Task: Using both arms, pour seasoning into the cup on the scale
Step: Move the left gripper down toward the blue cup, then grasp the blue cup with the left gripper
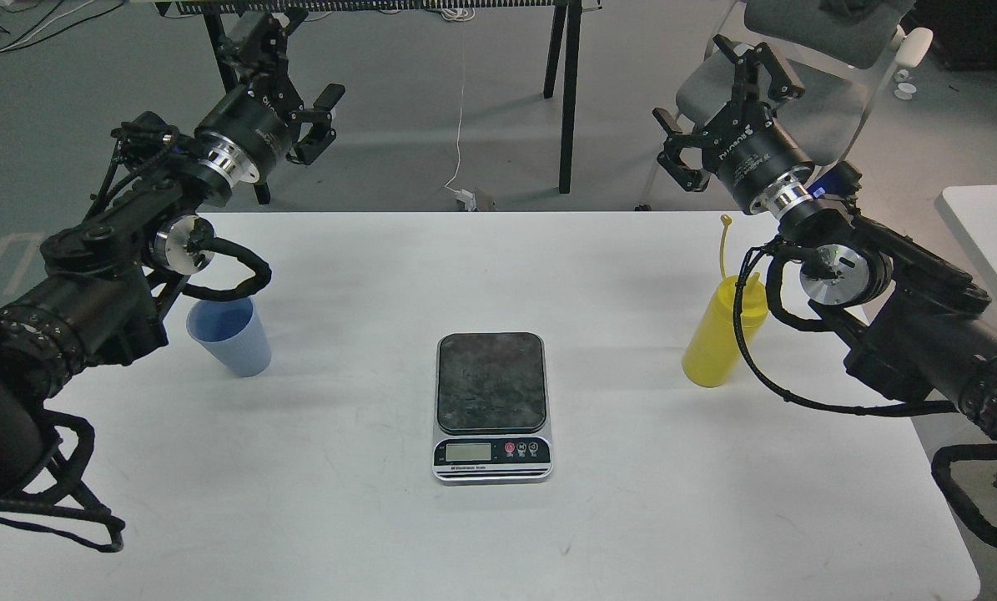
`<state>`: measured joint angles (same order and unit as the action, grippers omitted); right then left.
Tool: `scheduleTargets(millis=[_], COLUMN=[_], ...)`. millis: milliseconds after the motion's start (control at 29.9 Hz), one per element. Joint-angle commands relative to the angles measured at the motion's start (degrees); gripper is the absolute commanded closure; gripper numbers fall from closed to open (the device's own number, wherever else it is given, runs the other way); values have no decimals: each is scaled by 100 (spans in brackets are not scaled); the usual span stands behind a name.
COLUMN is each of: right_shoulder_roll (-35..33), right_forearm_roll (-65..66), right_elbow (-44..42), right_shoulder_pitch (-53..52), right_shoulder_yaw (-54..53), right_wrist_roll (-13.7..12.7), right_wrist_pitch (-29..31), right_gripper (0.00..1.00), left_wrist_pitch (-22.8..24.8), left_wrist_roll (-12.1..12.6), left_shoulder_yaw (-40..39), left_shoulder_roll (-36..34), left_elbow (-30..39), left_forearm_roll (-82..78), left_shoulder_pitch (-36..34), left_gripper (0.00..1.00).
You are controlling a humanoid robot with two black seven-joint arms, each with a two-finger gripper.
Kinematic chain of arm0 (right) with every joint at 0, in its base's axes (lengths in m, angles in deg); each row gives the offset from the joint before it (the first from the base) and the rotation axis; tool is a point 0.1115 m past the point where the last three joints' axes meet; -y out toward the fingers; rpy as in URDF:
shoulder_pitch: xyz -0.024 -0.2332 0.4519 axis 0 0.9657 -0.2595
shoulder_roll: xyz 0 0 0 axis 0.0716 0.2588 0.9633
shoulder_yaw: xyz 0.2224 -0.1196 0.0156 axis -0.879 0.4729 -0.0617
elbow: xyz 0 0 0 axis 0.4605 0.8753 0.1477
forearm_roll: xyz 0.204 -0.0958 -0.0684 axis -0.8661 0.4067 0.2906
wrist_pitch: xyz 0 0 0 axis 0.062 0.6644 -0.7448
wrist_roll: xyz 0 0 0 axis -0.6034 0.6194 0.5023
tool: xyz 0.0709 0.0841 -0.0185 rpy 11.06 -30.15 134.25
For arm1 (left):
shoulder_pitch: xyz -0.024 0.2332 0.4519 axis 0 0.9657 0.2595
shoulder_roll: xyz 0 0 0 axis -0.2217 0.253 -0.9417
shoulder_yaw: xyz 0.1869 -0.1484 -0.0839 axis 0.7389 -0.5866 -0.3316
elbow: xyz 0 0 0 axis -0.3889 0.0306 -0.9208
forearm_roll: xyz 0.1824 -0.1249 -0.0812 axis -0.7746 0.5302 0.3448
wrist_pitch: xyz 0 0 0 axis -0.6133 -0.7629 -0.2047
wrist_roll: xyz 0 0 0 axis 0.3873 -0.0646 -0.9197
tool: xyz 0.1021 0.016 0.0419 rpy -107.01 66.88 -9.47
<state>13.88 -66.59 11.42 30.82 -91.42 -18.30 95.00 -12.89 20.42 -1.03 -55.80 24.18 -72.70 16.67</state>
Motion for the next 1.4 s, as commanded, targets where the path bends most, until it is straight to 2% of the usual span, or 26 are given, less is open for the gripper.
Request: scheduleTargets(millis=[0,100,234,401,501,568,668,801,1002,1102,1269,1369], right_shoulder_roll=[9,18,18,18,27,27,35,53,44,44,18,0], right_forearm_roll=[0,9,9,9,9,9,9,9,9,9,9,9], right_elbow=[-1,-1,-9,-1,-1,-1,-1,-1,-1,8,122,158], right_shoulder_pitch=[15,-3,6,23,41,41,32,32,23,32,41,59], right_shoulder_yaw=[6,14,14,14,14,14,14,14,23,23,23,23], right_wrist_roll=[0,0,0,8,8,8,8,8,8,8,8,8], right_wrist_pitch=[0,0,0,0,0,0,0,0,0,0,0,0], right_gripper=[0,0,0,0,0,0,0,0,0,0,0,0], left_wrist_pitch=[25,25,25,25,25,25,-532,-973,-1482,-1843,-1984,-2221], left_wrist_roll=[1,1,1,1,1,1,1,1,1,1,1,1], left_shoulder_yaw=[37,439,1266,1320,1346,1346,1355,1346,1355,1373,1425,1775], left_shoulder_roll=[-232,-750,-1471,-2560,-3132,-3702,-4126,-4092,-3522,-3179,-2546,-2396], left_elbow=[11,37,37,116,650,1265,2074,2577,2569,2411,2069,1656], left_forearm_roll=[-44,-586,-2193,-3891,-4761,-5420,-6185,-6793,-7093,-7110,-7110,-7110], left_shoulder_pitch=[31,22,-22,-4,40,83,372,716,901,927,1208,1261], left_gripper=[1,1,1,1,1,1,1,1,1,1,1,1])
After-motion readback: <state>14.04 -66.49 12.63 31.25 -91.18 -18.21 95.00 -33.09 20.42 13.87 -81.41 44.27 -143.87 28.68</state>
